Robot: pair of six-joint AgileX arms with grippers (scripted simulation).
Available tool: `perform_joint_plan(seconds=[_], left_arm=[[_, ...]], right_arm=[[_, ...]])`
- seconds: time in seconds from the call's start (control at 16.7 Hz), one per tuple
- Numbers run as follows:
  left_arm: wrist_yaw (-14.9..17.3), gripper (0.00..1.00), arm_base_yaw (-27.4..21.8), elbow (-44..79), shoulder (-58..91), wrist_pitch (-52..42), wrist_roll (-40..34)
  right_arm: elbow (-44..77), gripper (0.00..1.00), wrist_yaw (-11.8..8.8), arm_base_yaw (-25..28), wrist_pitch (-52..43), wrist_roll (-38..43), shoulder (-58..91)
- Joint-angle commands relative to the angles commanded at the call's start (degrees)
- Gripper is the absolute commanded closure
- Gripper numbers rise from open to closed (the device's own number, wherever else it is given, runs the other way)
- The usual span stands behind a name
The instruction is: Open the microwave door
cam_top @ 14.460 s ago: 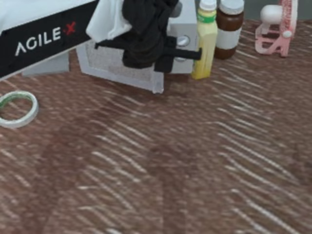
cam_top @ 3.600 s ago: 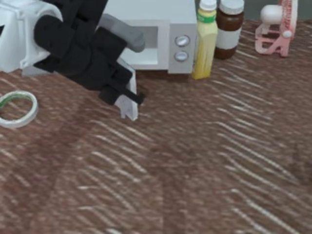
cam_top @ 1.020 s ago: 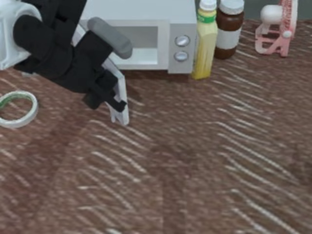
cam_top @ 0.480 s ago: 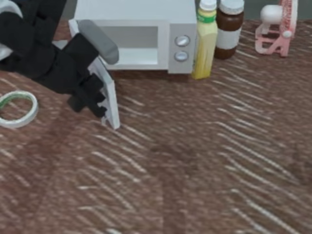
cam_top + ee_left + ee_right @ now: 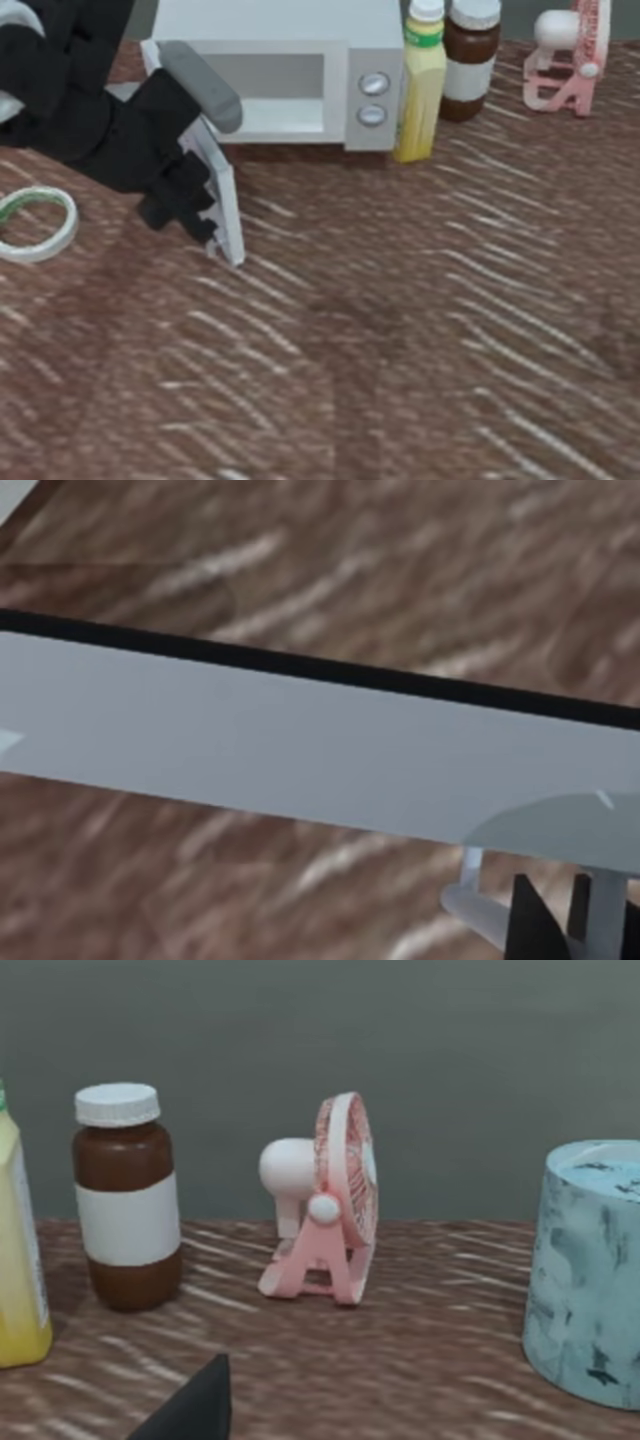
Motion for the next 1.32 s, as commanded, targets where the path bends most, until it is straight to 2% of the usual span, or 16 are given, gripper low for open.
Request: perform_joint_plan(seconds=[1.08, 1.32], left_arm=[[0.2, 1.0, -0.2, 0.0, 0.0, 0.0, -0.1], [1.5, 1.0, 1.2, 0.3, 0.1, -1.2, 3.3]], right_arm=[[0.0, 0.0, 0.0, 0.0, 0.0, 0.0, 0.0], [0.0, 0.0, 0.0, 0.0, 0.0, 0.0, 0.0]])
